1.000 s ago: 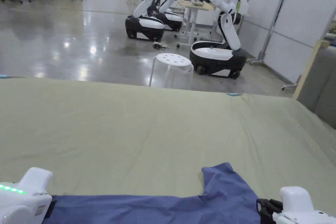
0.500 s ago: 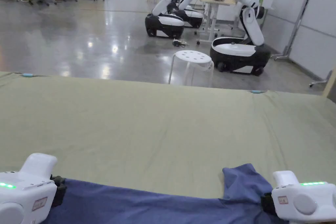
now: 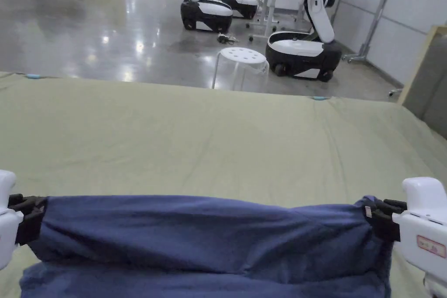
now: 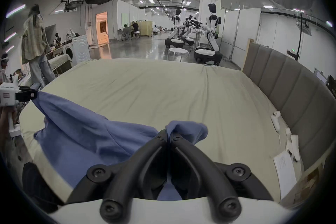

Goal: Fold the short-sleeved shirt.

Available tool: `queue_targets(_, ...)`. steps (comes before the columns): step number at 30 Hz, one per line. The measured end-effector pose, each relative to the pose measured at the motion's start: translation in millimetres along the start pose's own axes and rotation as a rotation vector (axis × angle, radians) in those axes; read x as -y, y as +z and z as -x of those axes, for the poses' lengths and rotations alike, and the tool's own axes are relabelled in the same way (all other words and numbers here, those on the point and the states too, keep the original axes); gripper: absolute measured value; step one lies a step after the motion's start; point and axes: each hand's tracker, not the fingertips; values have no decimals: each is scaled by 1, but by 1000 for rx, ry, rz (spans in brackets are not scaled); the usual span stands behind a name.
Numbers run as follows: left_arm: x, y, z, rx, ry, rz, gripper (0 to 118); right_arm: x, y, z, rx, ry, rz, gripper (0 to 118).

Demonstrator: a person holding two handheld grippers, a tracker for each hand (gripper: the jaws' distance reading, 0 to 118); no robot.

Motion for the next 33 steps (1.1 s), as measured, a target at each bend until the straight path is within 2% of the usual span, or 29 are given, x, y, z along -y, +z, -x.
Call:
queue_targets(4, 64, 30, -4, 4, -15, 119, 8, 72, 22, 14, 16, 3, 99, 3)
queue_targets(8, 115, 28, -10, 24, 33, 217, 8, 137, 13, 25, 9, -79, 191, 3)
queue_targets(11, 123, 22, -11, 7, 25, 203, 10, 152, 14, 26, 39, -115, 179, 3)
queue_targets(12, 117, 28, -13, -11, 26, 158, 25, 147, 20, 22, 37, -140, 151, 16)
queue_targets(13, 112, 35, -15, -23, 29, 123, 47, 140, 28, 23, 43, -148, 139, 46)
queue_targets(14, 103, 48, -18, -26, 31, 56, 69, 131, 37, 26, 41, -145, 121, 100)
queue_targets(15, 95, 61, -22, -28, 34, -27, 71, 118, 54, 33, 51, -126, 28, 118)
queue_targets(16, 89, 72, -30, -37, 33, -91, 71, 109, 66, 40, 53, -115, -71, 117)
queue_targets(18, 79, 89, -51, -16, 22, -212, 71, 88, 83, 62, 29, -93, -166, 117)
queue_targets(20, 70, 100, -72, -11, 21, -278, 72, 76, 92, 90, -18, -80, -271, 117)
queue_targets(22, 69, 101, -92, -29, 5, -306, 69, 71, 94, 116, -25, -38, -344, 115)
queue_targets(23, 71, 95, -95, -30, 0, -296, 58, 73, 94, 128, -39, -19, -379, 101)
queue_targets(24, 71, 93, -100, -31, -5, -283, 28, 74, 91, 138, -59, -7, -383, 67)
queue_targets(25, 72, 90, -104, -20, -5, -265, 4, 74, 88, 145, -51, -10, -361, 19)
queue_targets(26, 73, 87, -107, -37, 4, -243, 4, 75, 82, 152, -44, -7, -344, 1)
queue_targets(27, 77, 76, -104, 17, 18, -220, 4, 79, 82, 155, -34, -7, -365, 1)
queue_targets(28, 77, 74, -105, 39, 39, -203, 4, 79, 80, 155, -69, -24, -358, 1)
queue_targets(31, 81, 72, -93, 8, 35, -207, 4, 81, 76, 159, -79, -27, -338, 1)
queue_targets(33, 79, 69, -71, 0, 94, -183, 4, 78, 75, 159, -84, -15, -328, 1)
